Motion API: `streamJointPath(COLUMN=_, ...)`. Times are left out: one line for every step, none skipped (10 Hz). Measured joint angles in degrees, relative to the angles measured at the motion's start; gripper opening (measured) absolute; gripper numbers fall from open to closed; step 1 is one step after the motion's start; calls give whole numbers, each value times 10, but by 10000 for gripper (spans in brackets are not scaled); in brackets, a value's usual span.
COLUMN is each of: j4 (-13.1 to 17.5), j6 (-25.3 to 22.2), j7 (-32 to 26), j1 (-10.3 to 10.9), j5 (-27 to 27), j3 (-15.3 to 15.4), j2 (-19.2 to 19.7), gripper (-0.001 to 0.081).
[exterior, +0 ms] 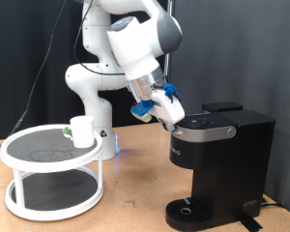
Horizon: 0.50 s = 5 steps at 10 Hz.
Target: Make a cup of coffee with the keurig machine
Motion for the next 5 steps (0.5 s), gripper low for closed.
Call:
streamJointPath(j4=-4, j6=-3, j7=-37, j1=0, j5=38, j3=-6, j2=-1, gripper=0)
streamJointPath(j4=-6, j6=-8, j7=-63, j1=0, j5=70, j3=-12, j2=-3, gripper=0)
streamJointPath(j4=-6, j6=-16, j7=-76, j1=-1, j5=90, j3=-18, j2=-8, gripper=0)
streamJointPath(j4=-5, j6=-25, j7=-78, j1=-2, j5=98, j3=-23, j2=-15, gripper=0)
streamJointPath(j4=-4, j6=-33, j7=-78, j1=-3, j5=106, j3=-29, j2=-24, gripper=0)
